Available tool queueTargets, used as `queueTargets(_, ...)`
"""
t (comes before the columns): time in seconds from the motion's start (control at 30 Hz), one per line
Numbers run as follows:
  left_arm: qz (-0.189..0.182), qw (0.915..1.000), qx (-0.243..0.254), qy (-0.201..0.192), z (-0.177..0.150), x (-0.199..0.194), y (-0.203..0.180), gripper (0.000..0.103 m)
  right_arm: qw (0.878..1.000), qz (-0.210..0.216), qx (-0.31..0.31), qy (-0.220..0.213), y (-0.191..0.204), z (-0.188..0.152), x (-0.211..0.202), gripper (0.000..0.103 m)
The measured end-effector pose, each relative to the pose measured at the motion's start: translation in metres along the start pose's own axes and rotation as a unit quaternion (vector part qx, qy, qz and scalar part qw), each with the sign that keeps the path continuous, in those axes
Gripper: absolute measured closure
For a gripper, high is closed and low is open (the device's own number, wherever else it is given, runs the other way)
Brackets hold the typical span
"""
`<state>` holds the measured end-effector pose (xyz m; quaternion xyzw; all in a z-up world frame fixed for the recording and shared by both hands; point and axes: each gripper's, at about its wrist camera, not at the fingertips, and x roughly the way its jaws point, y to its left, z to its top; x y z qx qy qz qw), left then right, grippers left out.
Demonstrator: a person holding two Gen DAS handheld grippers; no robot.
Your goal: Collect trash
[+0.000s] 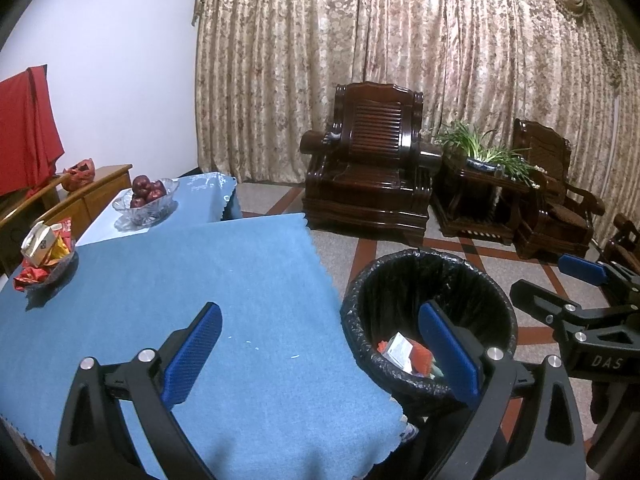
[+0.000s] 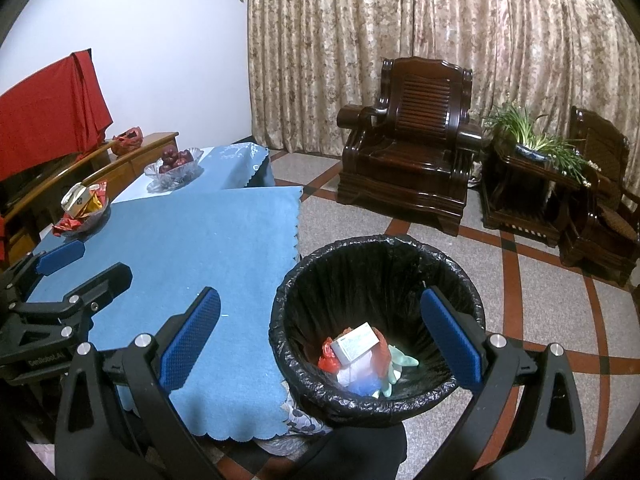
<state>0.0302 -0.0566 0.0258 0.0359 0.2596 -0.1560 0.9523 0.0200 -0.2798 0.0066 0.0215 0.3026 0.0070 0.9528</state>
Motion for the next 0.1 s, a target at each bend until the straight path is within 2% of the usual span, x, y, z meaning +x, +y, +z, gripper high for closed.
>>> queueTargets(0.1,0.0,1.0,0.0,0.001,0.0005,-0.0024,0.0016,0.006,1.0,0.0,-0.001,0.0,-0.0003,-0.0006,0.0005,0.005)
